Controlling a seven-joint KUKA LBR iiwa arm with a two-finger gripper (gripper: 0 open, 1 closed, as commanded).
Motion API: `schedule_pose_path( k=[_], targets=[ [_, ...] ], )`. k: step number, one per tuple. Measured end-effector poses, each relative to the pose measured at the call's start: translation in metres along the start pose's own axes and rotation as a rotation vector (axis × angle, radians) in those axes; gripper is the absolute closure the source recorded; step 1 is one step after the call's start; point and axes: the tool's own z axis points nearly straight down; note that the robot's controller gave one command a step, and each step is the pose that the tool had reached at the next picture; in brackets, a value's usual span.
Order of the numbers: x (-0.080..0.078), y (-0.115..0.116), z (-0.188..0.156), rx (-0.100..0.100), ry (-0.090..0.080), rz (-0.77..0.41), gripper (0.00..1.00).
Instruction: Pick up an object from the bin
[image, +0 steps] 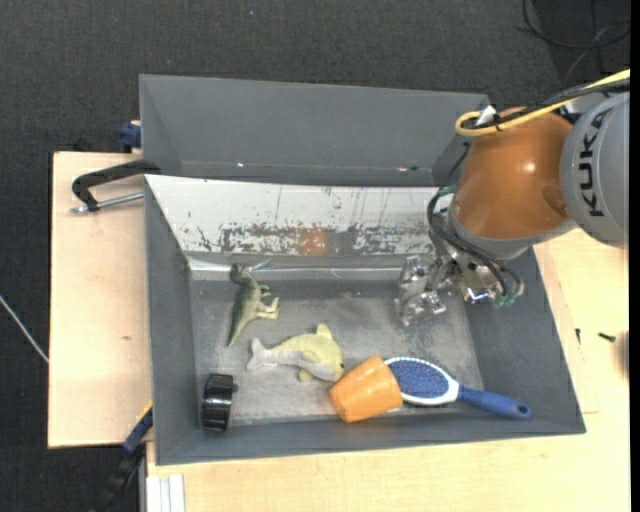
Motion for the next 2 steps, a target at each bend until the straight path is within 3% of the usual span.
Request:
schedule_pose_path(
  k=[1, 2],
  targets=[
    [-0.0483, 0.0415, 0.0224, -0.001, -0.001, 0.151, 1.0],
    [-0.0515, 0.0447, 0.0138, 0.001, -0.002, 0.141, 1.0]
  ],
)
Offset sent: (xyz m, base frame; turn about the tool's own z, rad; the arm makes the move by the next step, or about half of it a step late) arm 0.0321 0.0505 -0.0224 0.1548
